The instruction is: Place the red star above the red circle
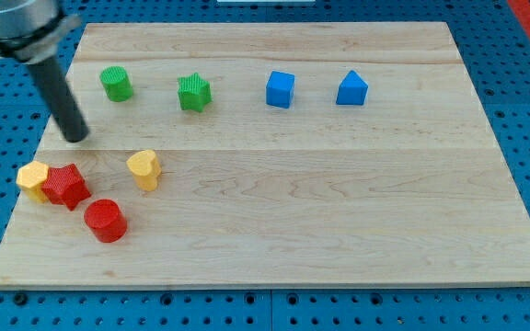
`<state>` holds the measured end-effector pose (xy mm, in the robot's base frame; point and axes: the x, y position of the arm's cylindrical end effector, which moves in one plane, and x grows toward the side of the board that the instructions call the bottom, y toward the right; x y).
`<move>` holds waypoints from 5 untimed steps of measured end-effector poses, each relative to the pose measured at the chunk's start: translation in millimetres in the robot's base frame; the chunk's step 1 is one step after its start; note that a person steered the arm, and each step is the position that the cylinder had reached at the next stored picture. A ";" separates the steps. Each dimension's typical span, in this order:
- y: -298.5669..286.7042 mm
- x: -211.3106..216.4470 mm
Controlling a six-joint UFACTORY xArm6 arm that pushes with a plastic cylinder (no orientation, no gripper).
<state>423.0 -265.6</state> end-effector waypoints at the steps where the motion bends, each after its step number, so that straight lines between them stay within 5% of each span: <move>1: -39.1 2.7; 3: -27.5 71.2; 5: 17.9 81.8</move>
<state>504.8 -247.7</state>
